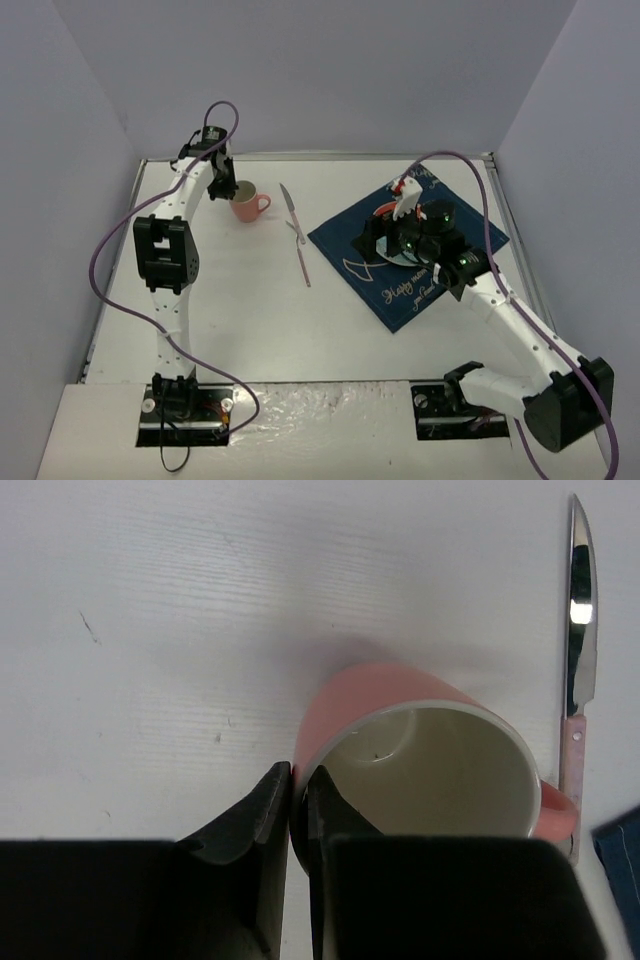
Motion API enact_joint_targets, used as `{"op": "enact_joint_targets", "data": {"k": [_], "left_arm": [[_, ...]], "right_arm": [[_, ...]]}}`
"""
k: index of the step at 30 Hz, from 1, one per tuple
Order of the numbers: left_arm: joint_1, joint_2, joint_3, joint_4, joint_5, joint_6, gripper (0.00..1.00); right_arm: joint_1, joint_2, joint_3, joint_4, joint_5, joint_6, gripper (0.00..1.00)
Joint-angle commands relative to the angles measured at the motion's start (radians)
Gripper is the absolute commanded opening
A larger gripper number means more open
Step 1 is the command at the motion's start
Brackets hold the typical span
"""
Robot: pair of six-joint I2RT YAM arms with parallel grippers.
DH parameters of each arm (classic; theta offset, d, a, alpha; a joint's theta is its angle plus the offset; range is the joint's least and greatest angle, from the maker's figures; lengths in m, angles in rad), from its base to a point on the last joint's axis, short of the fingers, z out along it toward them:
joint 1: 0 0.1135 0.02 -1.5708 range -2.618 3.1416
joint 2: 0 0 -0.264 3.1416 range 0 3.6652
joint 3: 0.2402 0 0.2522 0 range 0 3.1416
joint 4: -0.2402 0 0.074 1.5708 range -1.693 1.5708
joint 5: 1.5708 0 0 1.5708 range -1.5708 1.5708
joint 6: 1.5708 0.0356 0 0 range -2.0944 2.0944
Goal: Set the dinner table for one person
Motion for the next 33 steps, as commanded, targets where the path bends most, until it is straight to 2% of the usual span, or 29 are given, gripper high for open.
{"op": "enact_joint_targets", "data": {"k": [1,12,18,24,29,33], "left_arm": [[-0.093,-0.250,0.061,-0.055,-0.044,0.012,0.00],[-0.262,-0.470,-0.121,-0.091,-0.095,-0.003,0.00],[-0.318,-0.504,-0.158,-0.098,-0.110,0.009,0.00],[-0.329,-0.518,-0.171,-0.094,-0.096,0.006,0.00],[-0.329,-0.523,-0.173,-0.093,-0.084,0.009,0.00],[-0.330,-0.520,-0.173,-0.098,-0.077,0.010,0.00]], "right_arm": [[0.065,0.098,0.105,0.094,-0.017,-0.131,1.00],[0.197,0.356,0.325,0.088,0.013,-0.318,0.97],[0.222,0.463,0.434,0.072,0.015,-0.379,0.95],[0.251,0.549,0.512,0.060,0.018,-0.397,0.90],[0.271,0.595,0.550,0.048,0.024,-0.416,0.84],[0.280,0.617,0.568,0.048,0.038,-0.428,0.73]]}}
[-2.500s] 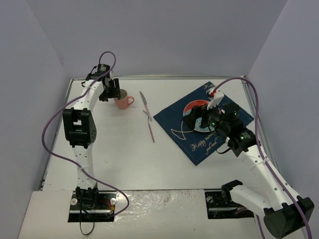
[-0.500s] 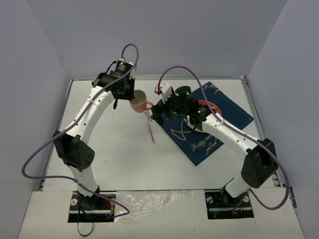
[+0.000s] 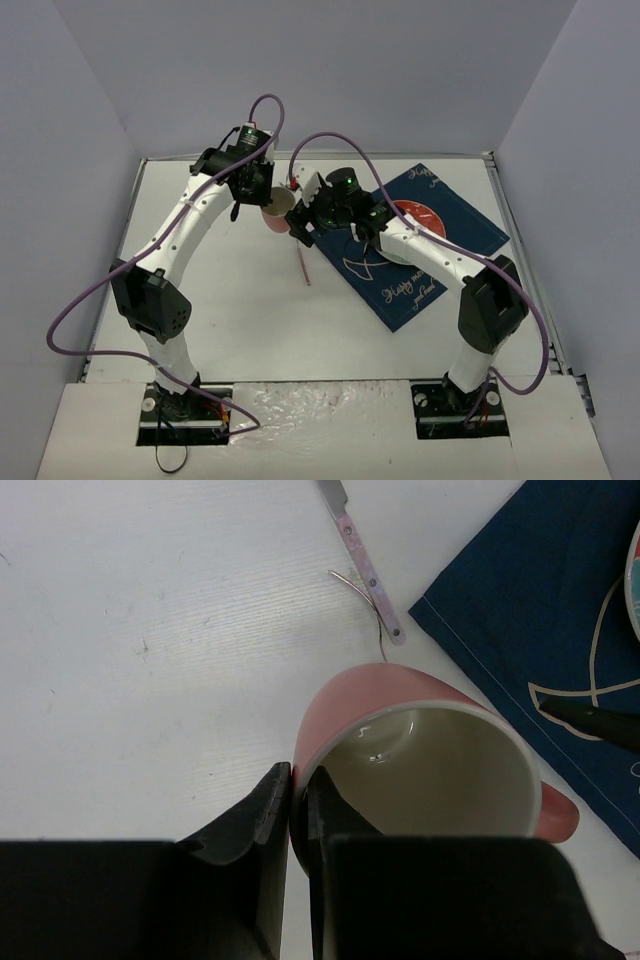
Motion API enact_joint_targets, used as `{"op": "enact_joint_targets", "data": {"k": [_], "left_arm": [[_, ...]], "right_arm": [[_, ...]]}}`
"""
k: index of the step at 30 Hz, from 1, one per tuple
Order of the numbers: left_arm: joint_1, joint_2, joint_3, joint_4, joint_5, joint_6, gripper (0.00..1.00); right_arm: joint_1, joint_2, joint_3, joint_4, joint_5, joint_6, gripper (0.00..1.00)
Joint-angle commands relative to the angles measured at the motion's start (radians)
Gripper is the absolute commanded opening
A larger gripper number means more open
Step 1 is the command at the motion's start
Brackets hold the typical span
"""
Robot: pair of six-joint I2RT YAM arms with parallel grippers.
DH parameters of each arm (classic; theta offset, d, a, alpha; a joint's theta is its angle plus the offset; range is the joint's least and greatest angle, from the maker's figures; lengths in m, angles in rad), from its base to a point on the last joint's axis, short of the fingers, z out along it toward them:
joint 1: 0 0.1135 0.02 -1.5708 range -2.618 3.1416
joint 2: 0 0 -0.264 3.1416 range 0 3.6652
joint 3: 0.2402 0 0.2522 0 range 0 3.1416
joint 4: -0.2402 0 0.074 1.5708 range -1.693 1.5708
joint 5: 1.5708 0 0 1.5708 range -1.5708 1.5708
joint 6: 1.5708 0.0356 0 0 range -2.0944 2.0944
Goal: Set the dinner table for one person
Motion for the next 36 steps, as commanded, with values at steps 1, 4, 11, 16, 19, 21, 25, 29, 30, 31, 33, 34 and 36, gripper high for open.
{"op": "enact_joint_targets", "data": {"k": [1,4,11,16,19,21,25,29,30,31,33,34,36], "left_arm": [[-0.007,-0.076,0.023,0.052,0.013,0.000,0.00],[-0.007,-0.070,0.026,0.046,0.013,0.003,0.00],[-0.024,-0.064,0.033,0.038,0.016,0.009,0.00],[-0.030,-0.066,0.035,0.034,0.011,0.012,0.00],[-0.032,-0.067,0.035,0.034,0.011,0.013,0.00],[-0.033,-0.068,0.035,0.034,0.011,0.015,0.00],[-0.033,-0.072,0.038,0.030,0.012,0.015,0.02],[-0.031,-0.097,0.021,0.035,0.005,0.007,0.33],[-0.029,-0.108,0.014,0.039,-0.002,0.004,0.38],[-0.025,-0.120,0.008,0.043,-0.010,0.001,0.41],[-0.015,-0.146,-0.014,0.057,-0.017,-0.007,0.48],[-0.007,-0.165,-0.030,0.066,-0.016,-0.012,0.53],[0.025,-0.219,-0.060,0.087,0.006,-0.019,0.60]], "right_arm": [[0.019,0.003,0.071,0.049,0.024,-0.034,0.69],[0.022,0.009,0.078,0.048,0.032,-0.042,0.60],[0.030,0.021,0.086,0.047,0.060,-0.049,0.47],[0.033,0.028,0.091,0.049,0.085,-0.051,0.34],[0.034,0.026,0.087,0.049,0.097,-0.056,0.12],[0.033,0.021,0.081,0.050,0.108,-0.063,0.00],[0.031,0.005,0.063,0.051,0.121,-0.075,0.00],[0.024,-0.022,0.025,0.061,0.136,-0.090,0.00],[0.020,-0.033,0.010,0.069,0.137,-0.090,0.00],[0.015,-0.044,-0.006,0.076,0.138,-0.090,0.00],[0.004,-0.068,-0.033,0.090,0.136,-0.088,0.00],[-0.004,-0.083,-0.052,0.096,0.135,-0.088,0.00],[-0.030,-0.112,-0.094,0.100,0.133,-0.088,0.00]]}}
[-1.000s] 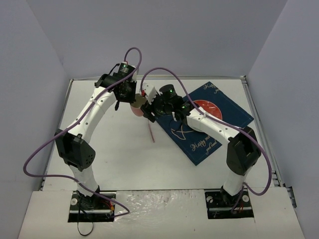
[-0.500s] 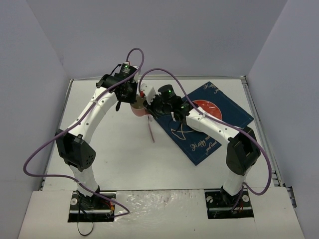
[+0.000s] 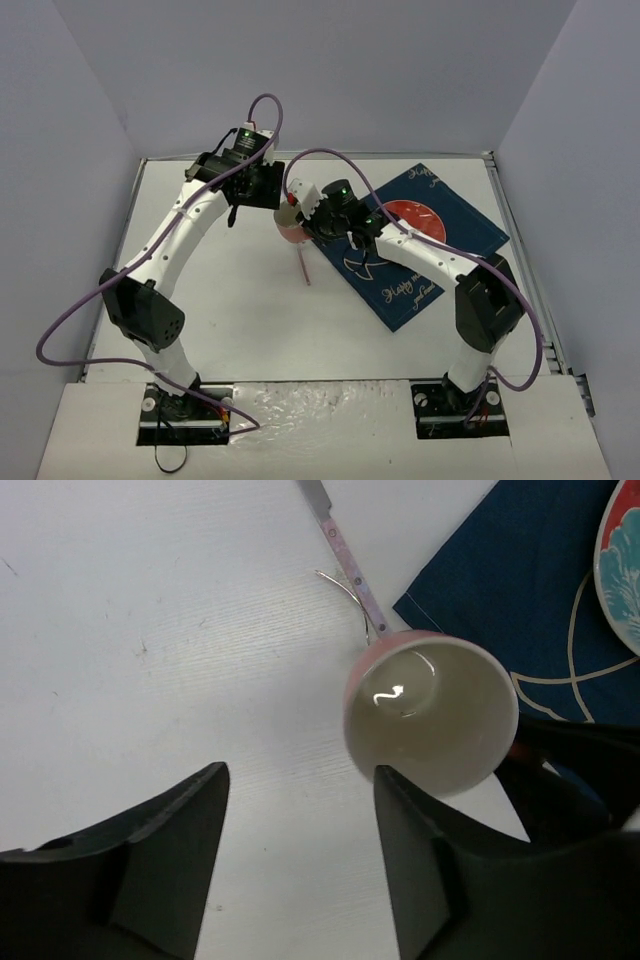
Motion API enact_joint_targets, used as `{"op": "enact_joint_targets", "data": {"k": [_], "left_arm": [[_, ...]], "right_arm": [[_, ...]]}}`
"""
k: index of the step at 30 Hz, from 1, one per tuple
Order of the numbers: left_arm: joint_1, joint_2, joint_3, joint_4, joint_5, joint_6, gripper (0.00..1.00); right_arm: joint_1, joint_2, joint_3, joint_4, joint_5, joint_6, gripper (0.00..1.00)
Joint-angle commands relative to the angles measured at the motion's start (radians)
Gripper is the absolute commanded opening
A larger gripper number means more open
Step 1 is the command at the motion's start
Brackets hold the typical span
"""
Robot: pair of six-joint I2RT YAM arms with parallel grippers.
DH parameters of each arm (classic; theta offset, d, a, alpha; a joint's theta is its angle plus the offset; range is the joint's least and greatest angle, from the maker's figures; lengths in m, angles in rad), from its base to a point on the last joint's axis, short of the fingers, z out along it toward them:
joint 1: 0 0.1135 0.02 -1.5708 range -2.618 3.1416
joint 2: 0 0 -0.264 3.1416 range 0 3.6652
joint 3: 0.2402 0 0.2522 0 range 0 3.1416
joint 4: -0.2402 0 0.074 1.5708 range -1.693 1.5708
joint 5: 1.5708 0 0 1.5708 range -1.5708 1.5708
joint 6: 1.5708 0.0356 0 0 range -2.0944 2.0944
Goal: Set the dinner table for one person
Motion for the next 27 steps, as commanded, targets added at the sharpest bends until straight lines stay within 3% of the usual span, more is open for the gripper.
{"op": "enact_joint_targets", "data": {"k": [1,5,9,13,18,27], "left_arm": [[0.059,-0.172,-0.028,0.073,0.016,-0.028,0.63],[0.154,-0.280,-0.105,0.134,0.050,-0.036,0.73],[0.227,-0.428,-0.298,0.225,0.064,-0.036,0.84],[0.270,-0.512,-0.454,0.319,0.077,-0.033,0.88],[0.294,-0.526,-0.574,0.344,0.076,-0.021,0.92],[0.310,-0.495,-0.655,0.389,0.088,-0.017,0.93]], "right_arm": [[-0.048,-0.139,-0.043,0.125,0.018,-0.012,0.00],[-0.123,-0.207,-0.101,0.154,-0.010,-0.018,0.00],[-0.258,-0.245,-0.110,0.154,-0.082,-0.084,0.00],[-0.404,-0.247,-0.079,0.152,-0.190,-0.172,0.00],[-0.605,-0.177,-0.004,0.145,-0.329,-0.226,0.00],[-0.745,0.041,0.182,0.146,-0.353,-0.250,0.00]]}}
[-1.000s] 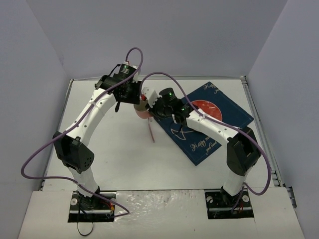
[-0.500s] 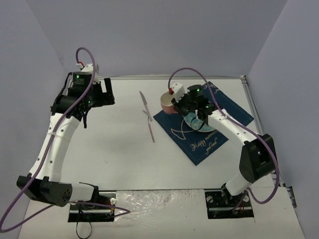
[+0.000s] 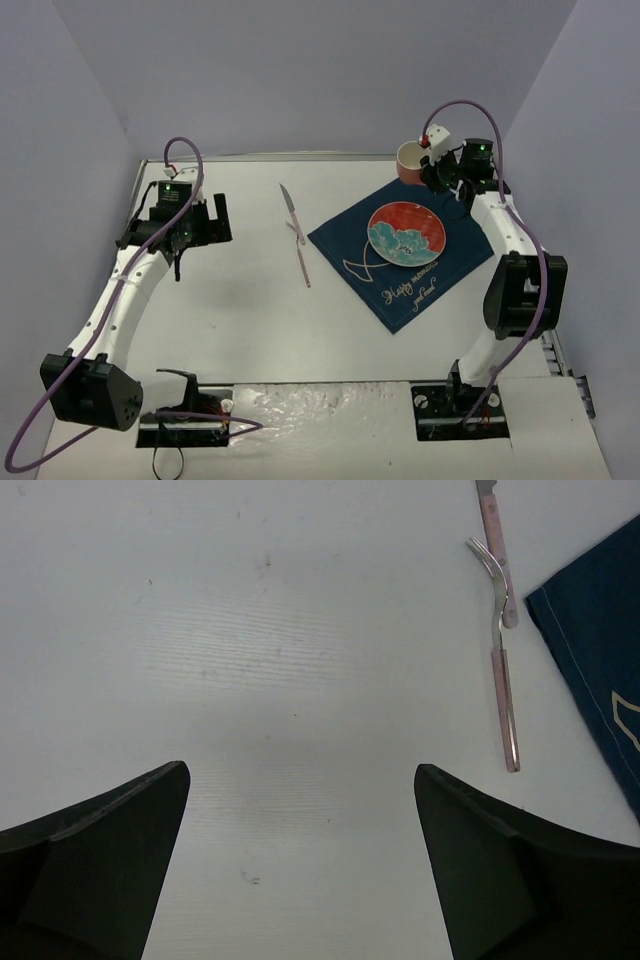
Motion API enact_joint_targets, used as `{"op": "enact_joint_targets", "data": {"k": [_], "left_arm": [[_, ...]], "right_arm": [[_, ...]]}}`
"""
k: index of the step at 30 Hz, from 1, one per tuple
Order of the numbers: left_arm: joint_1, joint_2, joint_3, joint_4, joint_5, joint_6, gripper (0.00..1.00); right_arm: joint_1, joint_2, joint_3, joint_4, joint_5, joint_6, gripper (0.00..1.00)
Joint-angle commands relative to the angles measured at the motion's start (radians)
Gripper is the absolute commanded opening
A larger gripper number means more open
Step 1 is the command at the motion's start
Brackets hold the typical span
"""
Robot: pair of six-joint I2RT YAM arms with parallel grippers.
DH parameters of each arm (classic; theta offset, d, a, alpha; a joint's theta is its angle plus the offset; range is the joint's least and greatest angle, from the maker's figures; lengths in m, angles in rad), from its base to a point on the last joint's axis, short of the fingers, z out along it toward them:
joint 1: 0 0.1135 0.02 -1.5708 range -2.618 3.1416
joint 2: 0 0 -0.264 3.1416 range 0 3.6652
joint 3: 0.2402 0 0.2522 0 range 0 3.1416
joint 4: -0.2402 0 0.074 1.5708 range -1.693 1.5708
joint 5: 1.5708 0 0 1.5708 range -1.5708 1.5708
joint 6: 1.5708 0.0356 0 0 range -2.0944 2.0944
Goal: Set the dinner table for one person
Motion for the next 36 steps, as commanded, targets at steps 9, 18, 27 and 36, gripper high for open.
{"op": "enact_joint_targets", "data": {"k": [9,18,27,36], "left_arm": [[0.025,-0.008,-0.022,0.114,0.001,0.023,0.93],[0.037,0.020,-0.024,0.113,0.003,0.021,0.93],[0.044,0.045,-0.024,0.110,0.001,0.022,0.93],[0.044,0.049,-0.026,0.107,-0.013,0.026,0.93]], "right_arm": [[-0.050,0.273,0.339,0.124,-0.040,-0.046,0.00],[-0.078,0.426,0.486,0.124,-0.060,-0.043,0.00],[-0.121,0.480,0.511,0.121,-0.145,-0.036,0.00],[-0.144,0.521,0.510,0.110,-0.175,-0.071,0.00]]}}
